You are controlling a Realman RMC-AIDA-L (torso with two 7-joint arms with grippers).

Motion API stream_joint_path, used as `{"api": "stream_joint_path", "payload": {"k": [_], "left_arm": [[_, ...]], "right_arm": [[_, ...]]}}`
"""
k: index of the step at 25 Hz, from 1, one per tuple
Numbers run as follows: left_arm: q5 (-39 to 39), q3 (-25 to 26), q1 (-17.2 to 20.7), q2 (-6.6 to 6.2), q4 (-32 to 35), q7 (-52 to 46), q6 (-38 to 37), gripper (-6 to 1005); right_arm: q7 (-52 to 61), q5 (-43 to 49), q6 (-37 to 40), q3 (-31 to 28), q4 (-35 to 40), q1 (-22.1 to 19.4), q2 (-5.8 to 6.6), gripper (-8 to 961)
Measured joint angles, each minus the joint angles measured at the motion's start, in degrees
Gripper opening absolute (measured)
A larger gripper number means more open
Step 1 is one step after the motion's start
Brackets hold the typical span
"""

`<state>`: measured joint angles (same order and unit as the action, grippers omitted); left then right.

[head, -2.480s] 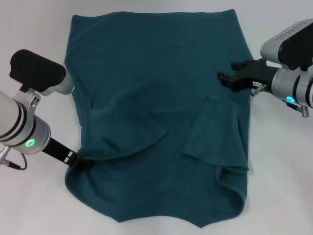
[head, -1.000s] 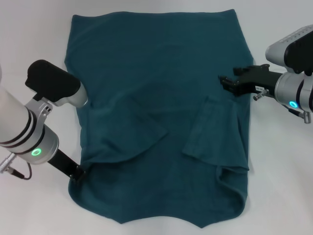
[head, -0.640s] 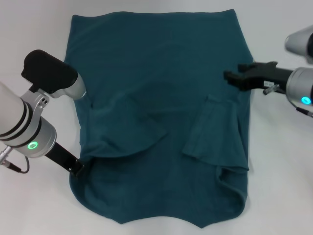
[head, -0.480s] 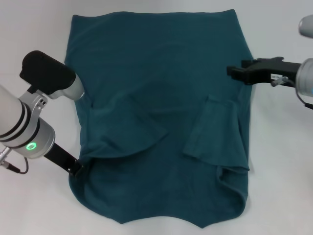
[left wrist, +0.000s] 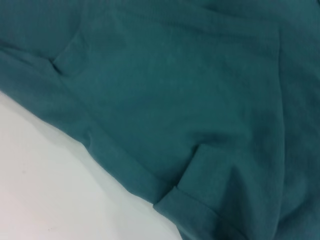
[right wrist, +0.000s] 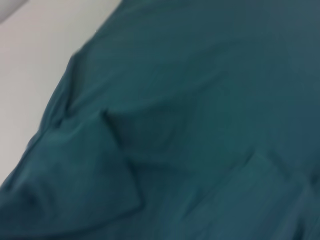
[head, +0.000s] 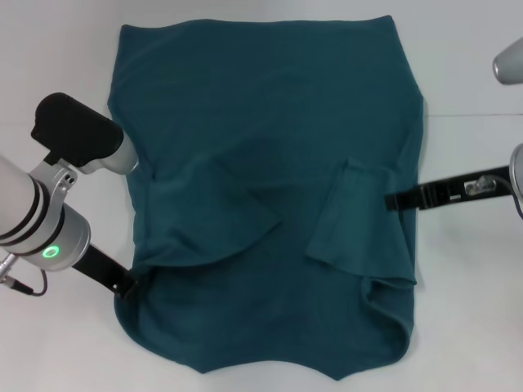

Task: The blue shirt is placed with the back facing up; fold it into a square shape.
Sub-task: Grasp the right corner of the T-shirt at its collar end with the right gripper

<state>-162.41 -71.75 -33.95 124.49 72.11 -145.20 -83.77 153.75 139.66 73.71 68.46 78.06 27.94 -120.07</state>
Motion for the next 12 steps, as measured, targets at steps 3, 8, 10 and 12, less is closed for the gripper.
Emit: {"api": "stream_joint_path", "payload": {"k": [3,8,10,12], "left_arm": [[0.12,-0.04,0.18,-0.01,-0.03,0.5,0.62,49],[0.18,-0.25,0.54,0.06,-0.05,1.12,1.09,49],[0.18,-0.26,0.58,0.06,-0.09,1.14,1.11,49],[0.17,-0.25,0.6,0.06,-0.1,1.15,1.09,49]], "right_arm": [[1.11,0.05,3.7,-0.32,0.57,-0.02,0.0,475],[2.26,-3.14,6.05,-2.36,0.01,-1.31,0.01,475],[2.35,-6.16,7.64,-4.59,-0.19,-2.31,0.07,475],[2.6,-8.19,9.54,-6.7,-0.17,-3.17,0.1,474]]}}
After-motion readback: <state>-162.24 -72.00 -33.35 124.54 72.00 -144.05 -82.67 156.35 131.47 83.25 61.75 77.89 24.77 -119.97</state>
